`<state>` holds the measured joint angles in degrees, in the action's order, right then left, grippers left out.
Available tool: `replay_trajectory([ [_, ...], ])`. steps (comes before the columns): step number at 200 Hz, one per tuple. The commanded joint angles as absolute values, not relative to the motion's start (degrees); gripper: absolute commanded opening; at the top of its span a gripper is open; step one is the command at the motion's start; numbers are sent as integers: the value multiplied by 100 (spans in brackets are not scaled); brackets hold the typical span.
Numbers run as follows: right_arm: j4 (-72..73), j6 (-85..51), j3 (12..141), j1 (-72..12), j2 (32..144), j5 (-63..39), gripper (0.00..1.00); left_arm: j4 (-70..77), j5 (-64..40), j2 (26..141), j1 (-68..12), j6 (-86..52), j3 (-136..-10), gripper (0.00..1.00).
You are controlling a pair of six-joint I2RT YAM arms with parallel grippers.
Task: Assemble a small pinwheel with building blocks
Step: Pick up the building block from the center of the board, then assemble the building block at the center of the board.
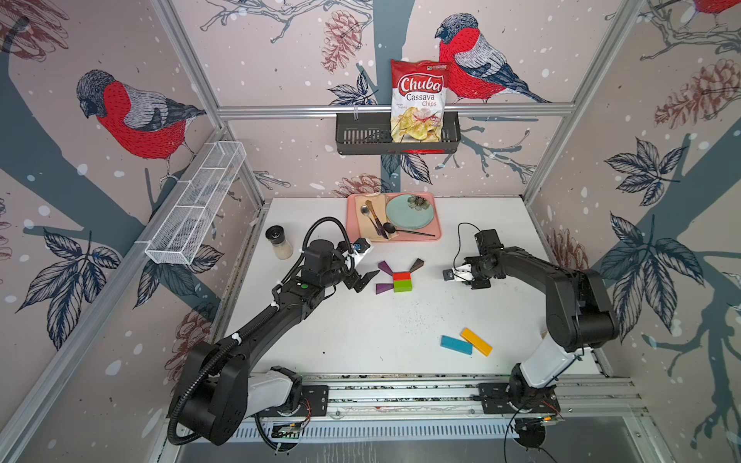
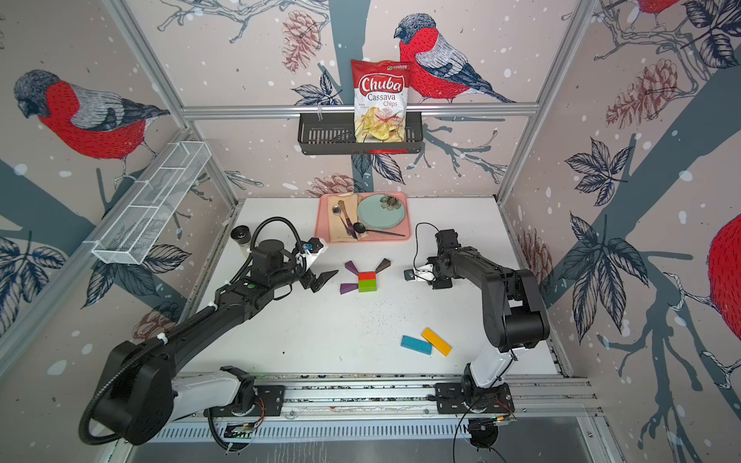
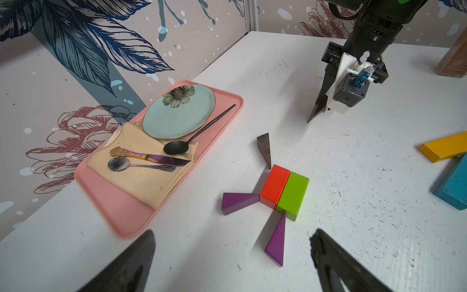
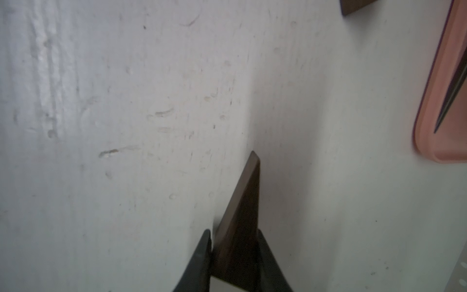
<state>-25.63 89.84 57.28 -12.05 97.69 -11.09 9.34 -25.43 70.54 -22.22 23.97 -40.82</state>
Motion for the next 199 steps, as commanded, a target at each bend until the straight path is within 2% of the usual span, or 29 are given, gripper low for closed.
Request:
replay_trajectory([
  [1,-2916,8702,5890,-1309,9770,-1430,26,966,-2547,7044,-2197,2426,-4100,95],
  [48,-3640,7832,6433,-1870,9852,-2181,25,944,-2445,6744,-2025,2391,-3927,95],
  [91,-3876,7607,6628,-2363,10015,-2291,25,997,-2173,6421,-1989,2228,-3646,95],
  [199,-4096,7250,6967,-2794,10453,-1905,27,792,-2019,6101,-1987,2171,-3517,96],
])
